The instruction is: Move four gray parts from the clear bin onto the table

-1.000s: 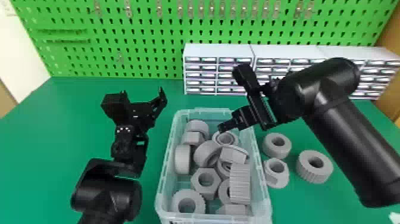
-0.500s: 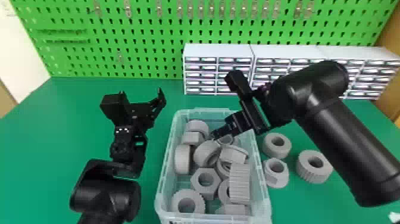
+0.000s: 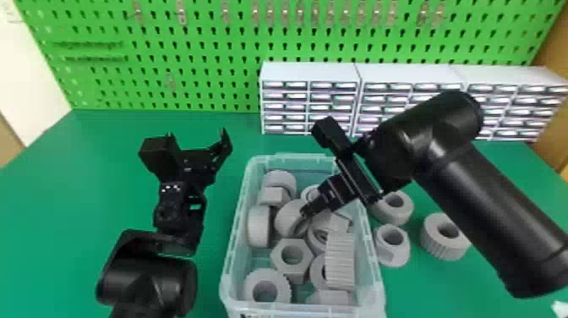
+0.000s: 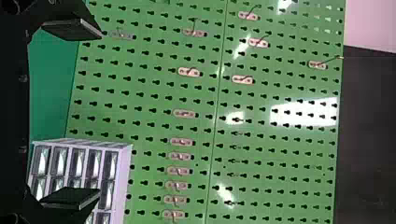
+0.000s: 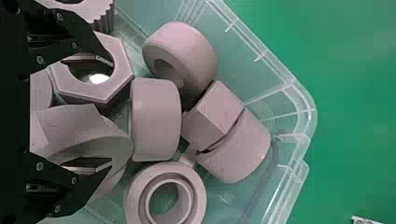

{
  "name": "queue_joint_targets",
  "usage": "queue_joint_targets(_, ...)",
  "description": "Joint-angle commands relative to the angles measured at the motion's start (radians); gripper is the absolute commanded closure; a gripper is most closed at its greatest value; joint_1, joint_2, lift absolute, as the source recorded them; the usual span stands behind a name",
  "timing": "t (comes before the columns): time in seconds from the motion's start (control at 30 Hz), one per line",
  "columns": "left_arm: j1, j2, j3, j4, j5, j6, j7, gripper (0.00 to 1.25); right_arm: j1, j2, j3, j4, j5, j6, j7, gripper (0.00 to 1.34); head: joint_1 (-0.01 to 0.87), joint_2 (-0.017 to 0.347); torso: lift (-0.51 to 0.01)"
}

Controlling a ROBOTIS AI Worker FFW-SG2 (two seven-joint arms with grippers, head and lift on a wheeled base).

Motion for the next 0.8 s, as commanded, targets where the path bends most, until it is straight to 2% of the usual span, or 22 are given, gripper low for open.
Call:
queue_joint_targets(0.0,0.002,0.000,-0.003,0.000,0.000,0.000,0.000,0.10,0.000,0.000,0.003,0.000,-0.001,0.009,0.000,0.52,0.693,0.072,-0.052)
queue_joint_targets(0.33,0.004,0.000,-0.003,0.000,-0.003,0.000,0.000,0.10,-0.011,-0.004,-0.006,-0.001,0.010,0.025,0.000,0.52,0.693,0.072,-0.052)
queue_joint_targets(0.53,0.005,0.000,-0.002,0.000,-0.006,0.000,0.000,0.10,-0.017,-0.019,0.000,-0.005,0.015,0.054,0.000,0.52,0.693,0.072,-0.052)
queue_joint_targets(0.77,0.007,0.000,-0.002,0.000,-0.008,0.000,0.000,0.10,-0.013,-0.025,0.008,-0.005,0.024,0.059,0.000,0.52,0.693,0.072,-0.052)
